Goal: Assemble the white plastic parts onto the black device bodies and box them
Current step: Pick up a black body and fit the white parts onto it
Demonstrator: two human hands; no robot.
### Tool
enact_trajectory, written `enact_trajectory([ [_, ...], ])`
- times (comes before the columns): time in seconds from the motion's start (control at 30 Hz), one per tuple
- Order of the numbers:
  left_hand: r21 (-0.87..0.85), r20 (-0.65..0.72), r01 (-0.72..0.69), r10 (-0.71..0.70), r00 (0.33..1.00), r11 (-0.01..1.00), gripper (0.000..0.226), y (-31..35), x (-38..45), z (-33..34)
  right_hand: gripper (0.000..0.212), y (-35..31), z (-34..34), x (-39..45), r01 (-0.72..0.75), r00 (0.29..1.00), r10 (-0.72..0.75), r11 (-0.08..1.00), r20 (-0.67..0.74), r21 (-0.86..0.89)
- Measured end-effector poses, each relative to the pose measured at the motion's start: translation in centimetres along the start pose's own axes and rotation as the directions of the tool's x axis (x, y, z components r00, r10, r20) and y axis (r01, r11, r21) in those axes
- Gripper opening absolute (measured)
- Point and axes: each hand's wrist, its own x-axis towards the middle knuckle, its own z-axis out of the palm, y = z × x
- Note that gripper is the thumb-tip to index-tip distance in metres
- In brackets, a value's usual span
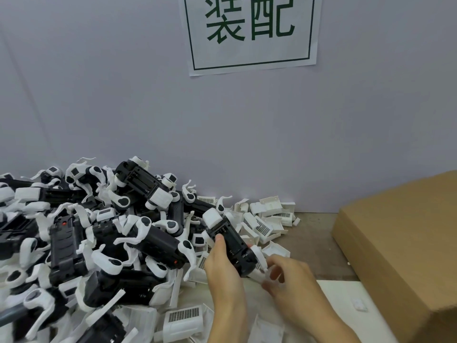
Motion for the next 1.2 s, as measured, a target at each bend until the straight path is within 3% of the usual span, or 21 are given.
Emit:
enact_trajectory([
  [0.13, 0.011, 0.005, -0.005, 0.005, 1.000, 1.000, 0.041, 0.0, 0.0, 0.0, 0.030, 0.0, -0.1, -0.1, 0.025, 1.000, -0.025, 1.000, -0.017, 0.009],
  [0.23, 0.017, 0.011, -0.015, 0.014, 1.000, 1.000, 0.039, -0.1, 0.2, 0.0, 0.056, 0.6, 0.1, -0.1, 0.048, 0.998, -0.046, 0.998, 0.040, -0.045],
  [0.33, 0.017, 0.025, -0.007, 0.006, 1.000, 1.000, 0.039, -0.2, 0.2, 0.0, 0.054, 0.7, 0.2, -0.1, 0.045, 0.998, -0.044, 0.999, 0.051, -0.028],
  [0.53, 0.020, 0.008, -0.026, 0.026, 1.000, 0.999, 0.037, -0.4, 0.4, -0.1, 0.034, 0.8, -0.1, 0.2, 0.047, 0.992, -0.035, 0.995, -0.124, 0.090],
  [0.67, 0.040, 0.022, -0.008, 0.007, 1.000, 0.999, 0.039, -0.4, 0.4, -0.1, 0.048, 0.8, -0.6, 0.4, 0.068, 0.972, 0.028, 0.919, -0.235, 0.389],
  [0.77, 0.053, 0.014, -0.005, 0.004, 1.000, 0.999, 0.044, -0.3, 0.2, -0.1, 0.046, 0.8, -1.2, 0.5, 0.057, 0.946, 0.110, 0.869, -0.304, 0.492],
  [0.93, 0.069, -0.005, -0.020, 0.021, 1.000, 0.997, 0.038, -0.2, 0.0, 0.0, 0.039, 0.5, -2.4, 0.7, 0.158, 0.905, -0.017, 0.941, -0.425, 0.300],
  [1.03, 0.087, 0.034, -0.028, 0.025, 0.999, 0.996, 0.034, -0.1, -0.2, 0.0, 0.032, 0.6, -2.4, 0.9, 0.117, 0.932, 0.094, 0.837, -0.351, 0.534],
  [1.13, 0.112, 0.111, -0.078, 0.066, 0.992, 0.991, 0.030, 0.0, -0.3, -0.1, 0.029, 0.5, -2.7, 0.8, 0.035, 0.951, 0.230, 0.583, -0.206, 0.812],
  [1.2, 0.143, 0.176, -0.136, 0.110, 0.978, 0.980, 0.027, 0.0, -0.4, -0.1, 0.039, 0.6, -3.2, 0.9, 0.043, 0.951, 0.256, 0.441, -0.171, 0.897],
])
